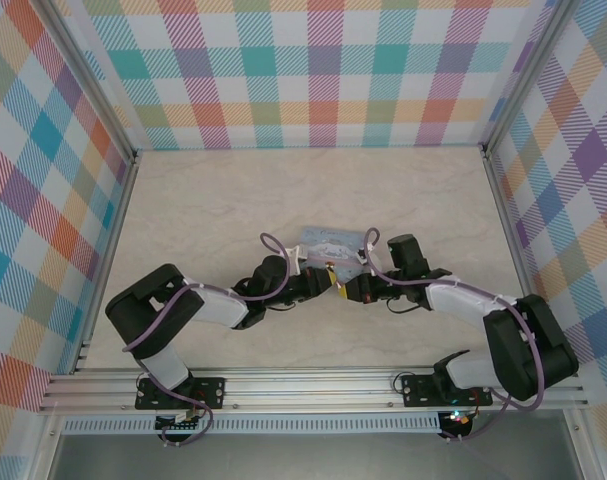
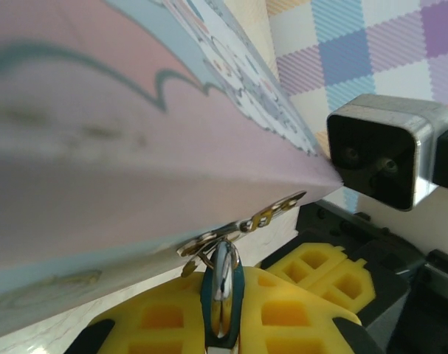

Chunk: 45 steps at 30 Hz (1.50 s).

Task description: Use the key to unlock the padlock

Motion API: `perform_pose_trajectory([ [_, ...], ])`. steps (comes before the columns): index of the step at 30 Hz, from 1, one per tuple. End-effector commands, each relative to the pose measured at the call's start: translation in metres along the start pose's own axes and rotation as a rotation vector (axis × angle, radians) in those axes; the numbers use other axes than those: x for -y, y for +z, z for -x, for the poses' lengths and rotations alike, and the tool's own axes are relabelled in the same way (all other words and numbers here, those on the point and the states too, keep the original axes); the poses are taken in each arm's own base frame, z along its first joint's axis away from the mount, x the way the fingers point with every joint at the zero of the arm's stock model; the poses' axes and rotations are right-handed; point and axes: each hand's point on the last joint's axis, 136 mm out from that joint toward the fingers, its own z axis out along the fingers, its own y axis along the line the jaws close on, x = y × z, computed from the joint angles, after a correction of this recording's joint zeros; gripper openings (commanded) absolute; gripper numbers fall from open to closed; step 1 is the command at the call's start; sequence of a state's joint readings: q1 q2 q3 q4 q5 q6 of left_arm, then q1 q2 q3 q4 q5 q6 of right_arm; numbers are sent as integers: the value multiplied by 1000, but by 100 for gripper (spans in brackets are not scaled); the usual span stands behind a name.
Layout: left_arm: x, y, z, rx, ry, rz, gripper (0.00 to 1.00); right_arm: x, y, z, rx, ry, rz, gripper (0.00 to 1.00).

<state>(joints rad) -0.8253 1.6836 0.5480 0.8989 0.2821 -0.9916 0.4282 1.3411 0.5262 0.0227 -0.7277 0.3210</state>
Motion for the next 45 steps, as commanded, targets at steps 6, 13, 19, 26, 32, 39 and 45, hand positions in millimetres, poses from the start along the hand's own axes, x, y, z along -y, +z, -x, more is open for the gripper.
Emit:
perform_pose_trajectory([
  [6,27,1,30,98,-118,-162,0,-15,3,12,-8,-68,90,2],
  [13,32,1,32,92,-146,-198,0,-9,3,7,-35,-52,61,2],
  [19,28,-4,31,88,-151,-189,0,-7,-1,4,-77,-52,26,3],
  [26,24,-5,29,75,-136,-161,0,8,-3,6,-83,-39,-73,3],
  [32,20,-4,34,104,-133,-148,0,-6,-17,22,44,-50,-28,3],
  [39,27,1,38,113,-147,-179,0,-8,-21,16,43,10,5,4],
  [45,28,2,40,117,-149,-185,0,1,-22,7,45,94,16,4],
])
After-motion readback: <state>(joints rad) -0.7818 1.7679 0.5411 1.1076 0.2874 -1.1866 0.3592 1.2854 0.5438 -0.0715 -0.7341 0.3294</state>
